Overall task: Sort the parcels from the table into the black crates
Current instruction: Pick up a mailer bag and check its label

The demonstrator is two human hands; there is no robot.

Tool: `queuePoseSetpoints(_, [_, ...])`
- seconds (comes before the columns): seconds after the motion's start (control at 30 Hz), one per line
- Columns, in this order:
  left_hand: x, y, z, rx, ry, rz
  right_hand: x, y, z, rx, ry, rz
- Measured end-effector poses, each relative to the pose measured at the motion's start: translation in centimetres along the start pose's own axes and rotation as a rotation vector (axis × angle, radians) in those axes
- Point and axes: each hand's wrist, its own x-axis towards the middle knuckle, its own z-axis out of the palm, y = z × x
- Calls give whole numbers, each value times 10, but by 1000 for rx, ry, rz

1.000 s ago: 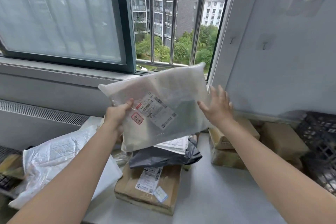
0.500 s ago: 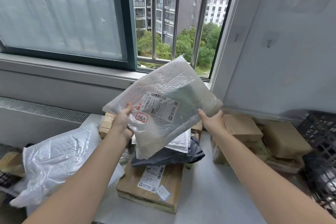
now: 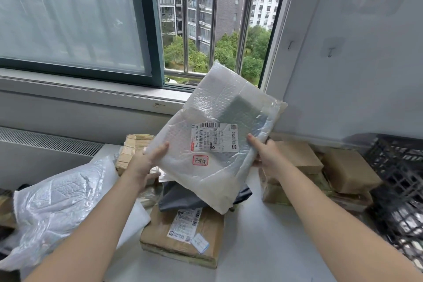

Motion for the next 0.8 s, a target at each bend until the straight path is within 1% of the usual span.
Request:
queuePoseSetpoints(0.07, [6, 3, 2, 29, -37, 12, 2, -6, -18, -68, -6, -33])
queuePoseSetpoints(0.1, [8, 6, 6, 76, -88, 4, 4, -8, -26, -118, -9, -50])
queuePoseSetpoints(0.17, [4, 7, 22, 264, -271, -69, 8, -9, -37, -237, -19, -67])
queuePoseSetpoints(0.2, [0, 4, 33, 319, -365, -88, 11, -9, -40, -309, -21, -78])
queuePoseSetpoints(0.23, [-3, 0, 46, 318, -423, -76, 14, -8, -43, -389, -8, -93])
queuePoseSetpoints(0.27, [-7, -4, 58, 276, -437, -49, 16, -8, -46, -455, 21, -117])
queuePoseSetpoints(0.33, [-11, -10, 75, 161, -392, 5, 19, -8, -57, -522, 82, -196])
queuePoseSetpoints(0.37, [-11, -13, 78, 114, -373, 26, 21, -7, -68, -600, 118, -262])
queuePoseSetpoints(0.4, [-10, -16, 80, 82, -353, 43, 23, -5, -81, -763, 151, -328])
queuePoseSetpoints(0.43, [-8, -20, 79, 60, -321, 46, 25, -1, -96, -954, 150, -354])
queuePoseSetpoints(0.47, [-5, -24, 78, 46, -284, 30, 27, 6, -111, -1124, 112, -320])
queuePoseSetpoints(0.5, [-3, -29, 78, 33, -257, 3, 27, 13, -125, -1242, 48, -224])
queuePoseSetpoints(0.57, [-3, -39, 78, 16, -231, -39, 28, 29, -141, -1376, -61, -42])
queuePoseSetpoints(0.6, [-3, -43, 78, 8, -219, -52, 30, 37, -146, -1448, -90, -1])
queuePoseSetpoints(0.63, [-4, -47, 77, -3, -208, -65, 33, 43, -147, -1521, -100, 1])
queuePoseSetpoints(0.7, [-4, -52, 78, -33, -200, -81, 40, 51, -144, -1631, -109, -56])
queuePoseSetpoints(0.8, [-4, -55, 84, -72, -179, -56, 56, 54, -137, -1683, -157, -126])
